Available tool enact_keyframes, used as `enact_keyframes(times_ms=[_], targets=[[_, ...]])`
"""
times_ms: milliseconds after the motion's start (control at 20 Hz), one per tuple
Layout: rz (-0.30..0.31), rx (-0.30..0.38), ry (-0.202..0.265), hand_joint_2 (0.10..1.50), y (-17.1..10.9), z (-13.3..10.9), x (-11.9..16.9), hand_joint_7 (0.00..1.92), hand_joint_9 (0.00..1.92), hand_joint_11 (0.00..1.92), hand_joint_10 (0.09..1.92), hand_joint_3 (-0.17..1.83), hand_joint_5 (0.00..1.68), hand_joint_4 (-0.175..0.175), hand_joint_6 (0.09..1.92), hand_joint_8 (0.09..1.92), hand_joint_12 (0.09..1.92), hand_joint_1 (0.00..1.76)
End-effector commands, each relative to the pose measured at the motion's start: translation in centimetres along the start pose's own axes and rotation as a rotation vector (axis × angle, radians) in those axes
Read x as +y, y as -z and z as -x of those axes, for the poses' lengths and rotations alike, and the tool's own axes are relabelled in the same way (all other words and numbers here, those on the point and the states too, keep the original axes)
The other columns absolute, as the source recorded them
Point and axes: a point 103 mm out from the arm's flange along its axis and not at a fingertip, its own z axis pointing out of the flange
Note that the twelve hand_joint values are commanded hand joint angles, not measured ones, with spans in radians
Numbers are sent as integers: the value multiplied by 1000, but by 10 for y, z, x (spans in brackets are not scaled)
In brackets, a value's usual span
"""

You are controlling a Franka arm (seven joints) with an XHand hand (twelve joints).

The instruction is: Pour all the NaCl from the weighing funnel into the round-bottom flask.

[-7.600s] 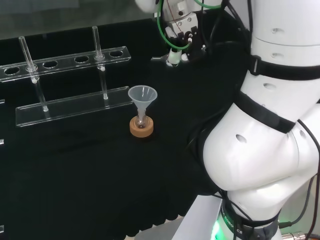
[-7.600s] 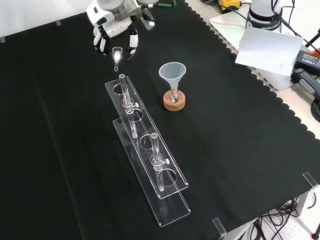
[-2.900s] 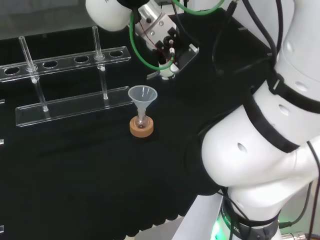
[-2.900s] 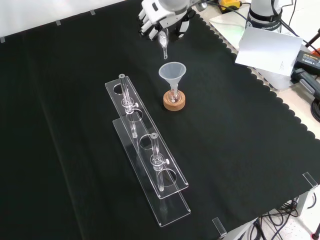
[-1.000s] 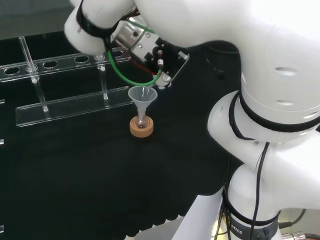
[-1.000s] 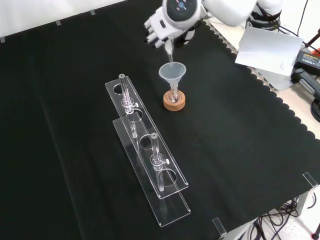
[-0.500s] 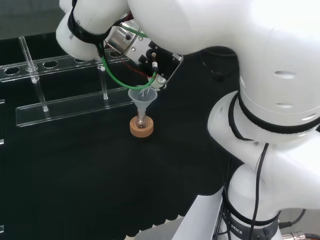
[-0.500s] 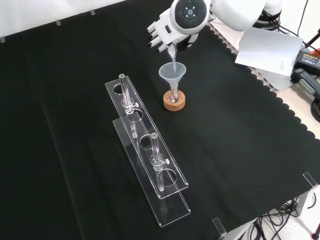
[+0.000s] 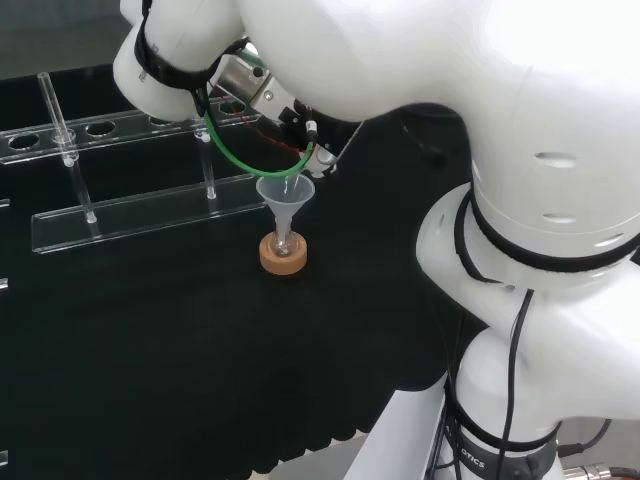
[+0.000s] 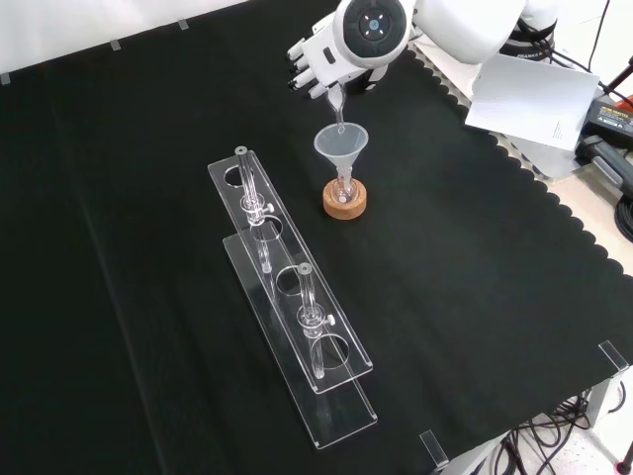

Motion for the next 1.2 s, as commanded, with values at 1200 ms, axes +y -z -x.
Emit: enact_keyframes(times_ms=[1200], targets=[[33,-191,-28,615,6,-6,-4,577,913,830,325,788,1213,108,842,667,1017,1133]])
